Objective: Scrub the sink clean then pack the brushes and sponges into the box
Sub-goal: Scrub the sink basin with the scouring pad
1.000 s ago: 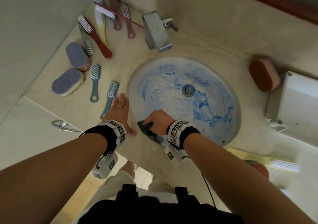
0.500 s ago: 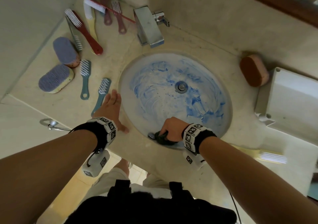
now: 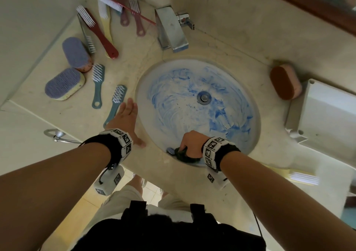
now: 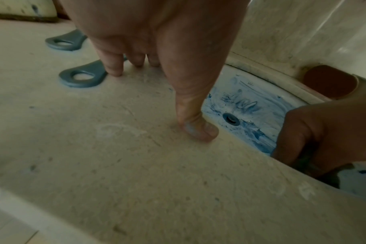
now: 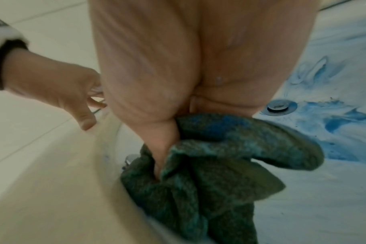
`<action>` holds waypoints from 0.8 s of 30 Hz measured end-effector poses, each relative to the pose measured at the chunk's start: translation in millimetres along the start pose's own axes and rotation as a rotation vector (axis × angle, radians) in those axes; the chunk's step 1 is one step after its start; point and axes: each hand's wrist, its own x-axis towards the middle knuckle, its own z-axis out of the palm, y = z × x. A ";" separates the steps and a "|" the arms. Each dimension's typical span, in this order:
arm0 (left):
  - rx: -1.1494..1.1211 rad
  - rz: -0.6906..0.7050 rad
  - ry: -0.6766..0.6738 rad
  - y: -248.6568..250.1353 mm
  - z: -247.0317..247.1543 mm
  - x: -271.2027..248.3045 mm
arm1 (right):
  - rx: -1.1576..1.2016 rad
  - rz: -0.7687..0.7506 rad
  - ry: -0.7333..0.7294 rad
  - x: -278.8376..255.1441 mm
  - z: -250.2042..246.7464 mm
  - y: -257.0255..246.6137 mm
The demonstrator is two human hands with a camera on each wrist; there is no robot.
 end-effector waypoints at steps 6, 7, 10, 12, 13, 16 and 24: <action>0.002 0.009 -0.013 -2.7 1.4 2.7 | -0.008 0.016 -0.016 5.8 -0.4 -2.0; 0.003 0.012 -0.018 -3.1 1.4 3.2 | -0.003 0.020 -0.002 10.9 -2.5 -3.0; 0.000 0.018 -0.022 -4.5 2.3 4.9 | 0.047 0.007 0.060 23.1 -12.3 -10.3; 0.001 0.022 -0.022 -5.1 3.0 5.5 | 0.084 -0.024 0.102 27.7 -16.8 -19.7; 0.005 0.024 -0.023 -5.5 3.3 5.9 | 0.101 -0.044 0.119 29.6 -17.2 -24.4; 0.013 0.031 -0.026 -6.2 4.0 6.3 | 0.110 -0.112 0.128 28.0 -14.2 -34.3; 0.018 0.029 -0.028 -6.9 4.0 5.6 | 0.032 -0.101 0.110 30.5 -16.0 -32.7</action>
